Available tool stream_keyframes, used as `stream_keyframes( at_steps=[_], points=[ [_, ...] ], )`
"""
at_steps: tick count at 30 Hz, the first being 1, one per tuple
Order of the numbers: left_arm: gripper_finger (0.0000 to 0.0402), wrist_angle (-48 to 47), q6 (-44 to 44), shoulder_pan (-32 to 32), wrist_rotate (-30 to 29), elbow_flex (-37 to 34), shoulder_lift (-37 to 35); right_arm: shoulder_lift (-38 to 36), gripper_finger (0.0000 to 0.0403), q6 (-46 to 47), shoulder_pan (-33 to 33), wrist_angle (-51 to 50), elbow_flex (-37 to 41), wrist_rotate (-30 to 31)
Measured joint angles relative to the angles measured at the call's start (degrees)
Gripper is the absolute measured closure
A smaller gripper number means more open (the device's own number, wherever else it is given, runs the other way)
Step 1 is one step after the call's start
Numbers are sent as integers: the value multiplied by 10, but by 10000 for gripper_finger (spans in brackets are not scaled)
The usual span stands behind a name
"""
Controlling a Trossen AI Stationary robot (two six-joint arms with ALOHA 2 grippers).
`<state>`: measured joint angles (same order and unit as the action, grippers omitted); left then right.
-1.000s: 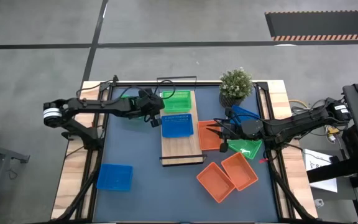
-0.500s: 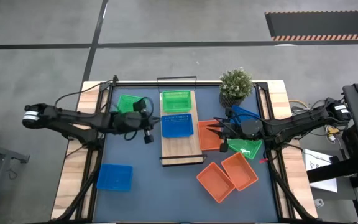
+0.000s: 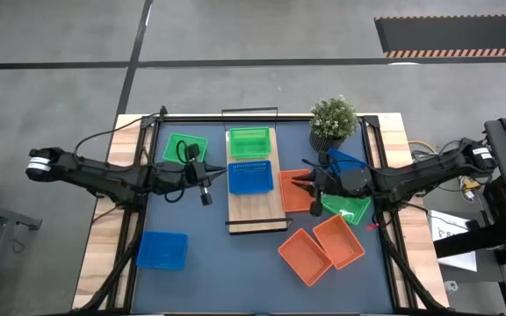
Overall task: Stack baskets on shelf by color
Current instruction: Put the top orange bin on the shelf
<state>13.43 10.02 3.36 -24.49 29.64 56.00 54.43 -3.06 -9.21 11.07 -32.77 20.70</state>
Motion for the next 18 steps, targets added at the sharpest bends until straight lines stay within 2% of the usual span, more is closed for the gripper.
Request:
stream_keyframes(
  at_steps=[9,15,18],
  points=[
    [391,-2,1,0,0,-1,0,2,360,195,-59,-231,-125,-52],
    [391,-2,23,0,0,0,1,36,360,439,-66,-459,-221,-57],
    [391,-1,45,0,0,2,1,70,360,521,-62,-562,-257,-57]
  ],
)
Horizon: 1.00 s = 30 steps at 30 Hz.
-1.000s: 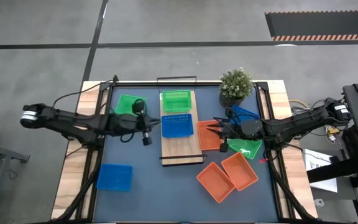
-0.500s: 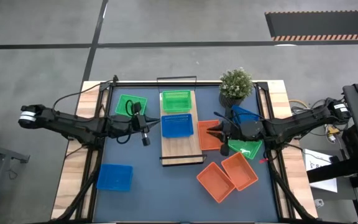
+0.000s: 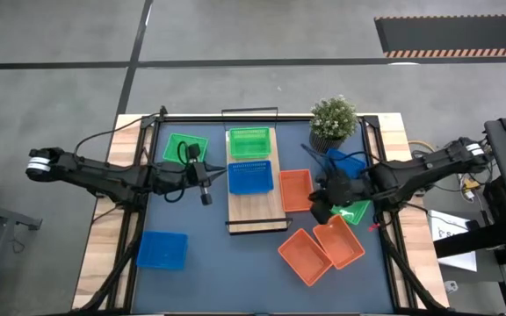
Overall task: Stack baskets on shelf by color
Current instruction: Put the top orange bin on the shelf
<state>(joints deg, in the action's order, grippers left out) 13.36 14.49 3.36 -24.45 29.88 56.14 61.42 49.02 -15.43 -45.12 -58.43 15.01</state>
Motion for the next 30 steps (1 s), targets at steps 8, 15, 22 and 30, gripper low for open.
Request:
stream_keyframes(
  at_steps=[8,15,22,30],
  points=[
    [391,83,130,0,0,1,-1,98,369,83,26,-163,-62,-32],
    [391,87,154,0,0,-5,-3,141,327,60,51,-166,-86,-128],
    [391,86,148,0,0,-13,-6,159,263,-287,20,-148,-73,-89],
    [391,86,148,0,0,-13,-7,198,241,-355,21,-98,-68,-73]
  ],
)
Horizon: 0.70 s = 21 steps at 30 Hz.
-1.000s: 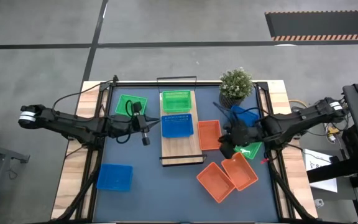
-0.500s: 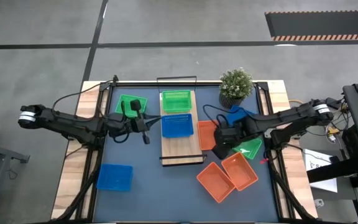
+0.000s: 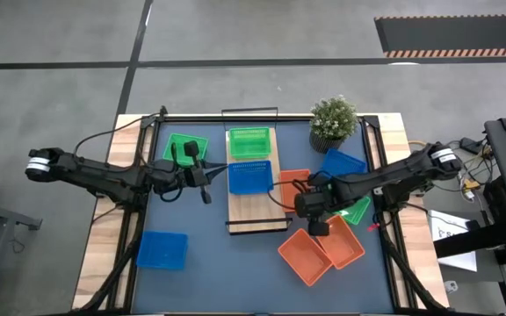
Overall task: Stack baskets on shelf by color
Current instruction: Put the top orange bin on the shelf
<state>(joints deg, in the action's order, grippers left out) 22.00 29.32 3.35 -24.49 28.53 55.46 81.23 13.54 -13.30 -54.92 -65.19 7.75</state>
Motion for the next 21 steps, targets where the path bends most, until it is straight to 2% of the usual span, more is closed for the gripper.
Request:
stream_keyframes(
  at_steps=[16,21],
  points=[
    [391,0,-2,0,0,-5,0,6,262,-21,18,206,137,3],
    [391,0,-3,0,0,-5,0,6,286,-29,19,247,164,3]
  ],
)
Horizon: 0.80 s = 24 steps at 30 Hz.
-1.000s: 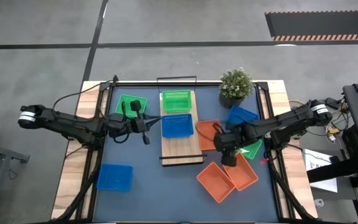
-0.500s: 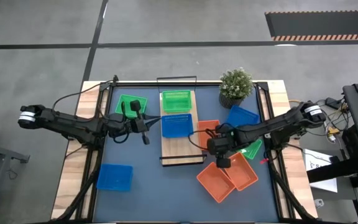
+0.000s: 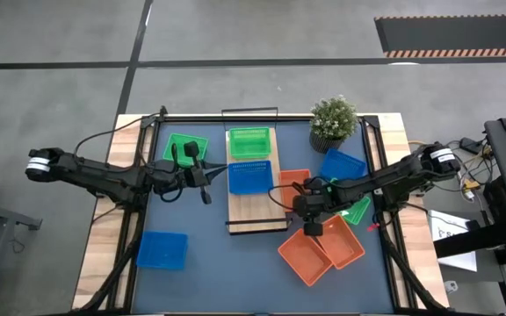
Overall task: Stack baskets on shelf by color
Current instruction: Put the top orange bin on the shelf
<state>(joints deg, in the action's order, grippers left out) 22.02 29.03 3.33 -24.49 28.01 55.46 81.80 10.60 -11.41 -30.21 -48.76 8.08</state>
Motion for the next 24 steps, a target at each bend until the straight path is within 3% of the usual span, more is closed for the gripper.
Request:
stream_keyframes(
  at_steps=[8,15,24],
  points=[
    [391,0,-1,0,0,-1,0,1,386,-2,0,6,4,-4],
    [391,0,-2,0,0,-2,0,-3,393,-16,-1,-41,-20,-5],
    [391,0,-3,0,0,-2,0,-10,394,-16,-1,-237,-138,57]
  ],
)
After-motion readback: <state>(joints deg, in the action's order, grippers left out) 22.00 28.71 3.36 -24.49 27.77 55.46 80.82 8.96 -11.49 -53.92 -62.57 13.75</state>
